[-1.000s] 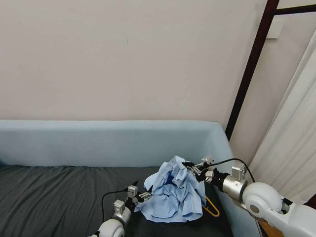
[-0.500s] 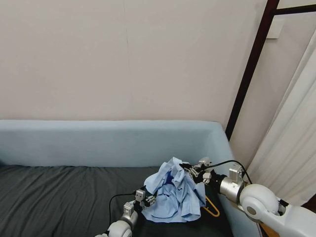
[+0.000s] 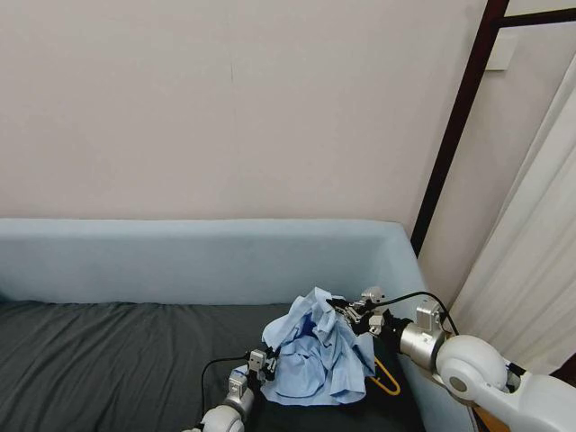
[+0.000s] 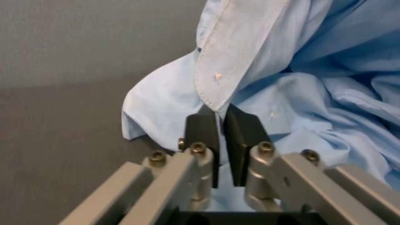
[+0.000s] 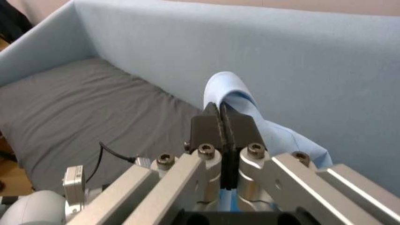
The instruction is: Pick up the clothes from the sofa and hang them on the clothes hanger.
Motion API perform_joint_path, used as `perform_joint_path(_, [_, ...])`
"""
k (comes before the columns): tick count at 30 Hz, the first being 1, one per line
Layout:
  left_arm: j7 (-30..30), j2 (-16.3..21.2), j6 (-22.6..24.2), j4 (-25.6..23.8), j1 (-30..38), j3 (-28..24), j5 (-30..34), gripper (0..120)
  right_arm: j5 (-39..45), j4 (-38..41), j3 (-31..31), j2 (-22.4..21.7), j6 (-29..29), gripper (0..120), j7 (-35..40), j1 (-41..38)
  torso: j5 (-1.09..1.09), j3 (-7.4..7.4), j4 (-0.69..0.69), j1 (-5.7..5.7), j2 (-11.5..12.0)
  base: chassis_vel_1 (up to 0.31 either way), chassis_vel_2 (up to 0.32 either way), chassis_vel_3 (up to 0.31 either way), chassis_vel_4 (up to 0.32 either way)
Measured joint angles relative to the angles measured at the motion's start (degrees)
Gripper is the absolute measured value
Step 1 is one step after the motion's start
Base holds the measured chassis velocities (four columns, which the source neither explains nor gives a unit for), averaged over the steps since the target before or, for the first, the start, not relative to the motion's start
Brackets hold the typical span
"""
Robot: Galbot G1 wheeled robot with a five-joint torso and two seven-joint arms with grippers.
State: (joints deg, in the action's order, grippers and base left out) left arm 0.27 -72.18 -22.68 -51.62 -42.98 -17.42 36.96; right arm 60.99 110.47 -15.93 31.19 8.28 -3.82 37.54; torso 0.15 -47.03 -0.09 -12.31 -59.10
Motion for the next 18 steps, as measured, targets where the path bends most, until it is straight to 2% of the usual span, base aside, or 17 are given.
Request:
perform_joint_path(1, [0.12, -0.09, -0.11, 0.21, 0.18, 0.0, 0.05, 1, 0.03, 0.04, 0.01, -0.04, 0.0, 0, 0.07, 0.05, 0.0, 0.0, 0.0, 0.0, 0.0, 0.0, 0.0, 0.0, 0.0])
perform_joint_path(8, [0.29, -0.41, -0.5, -0.5, 0.37, 0.64, 0.06, 0, 0.09, 0.05, 0.64, -0.22, 0.01, 0, 0.16, 0.47, -0.01, 0.0, -0.01, 0.0, 0.0, 0.0, 0.0, 0.0, 0.0])
perform_joint_path(11, [-0.48, 1.46, 0.02, -5.66, -0.95, 3.23, 0.1, 0, -0.21, -0.93, 1.62, 0.57, -0.08, 0, 0.32, 0.99, -0.01, 0.0, 0.0, 0.0, 0.0, 0.0, 0.0, 0.0, 0.0])
perform_joint_path(12, [-0.48, 1.46, 0.02, -5.66, -0.95, 3.23, 0.1, 0, -0.21, -0.93, 1.62, 0.57, -0.08, 0, 0.32, 0.99, -0.01, 0.0, 0.0, 0.0, 0.0, 0.0, 0.0, 0.0, 0.0])
perform_joint_path(16, [-3.19, 8.26, 3.3, -19.2, -2.39, 8.32, 2.27, 0, -0.89, -3.81, 4.02, 2.35, -0.32, 0, 0.66, 0.64, -0.01, 0.0, -0.01, 0.0, 0.0, 0.0, 0.0, 0.0, 0.0])
perform_joint_path(17, [-3.19, 8.26, 3.3, -19.2, -2.39, 8.32, 2.27, 0, -0.89, -3.81, 4.02, 2.35, -0.32, 0, 0.66, 0.64, -0.01, 0.0, -0.01, 0.0, 0.0, 0.0, 0.0, 0.0, 0.0])
perform_joint_path(18, [-3.83, 10.06, 4.2, -22.07, -2.48, 9.23, 3.06, 0, -0.94, -4.23, 4.45, 2.62, -0.34, 0, 0.75, 0.45, -0.01, 0.0, 0.0, 0.01, 0.0, 0.0, 0.0, 0.0, 0.0])
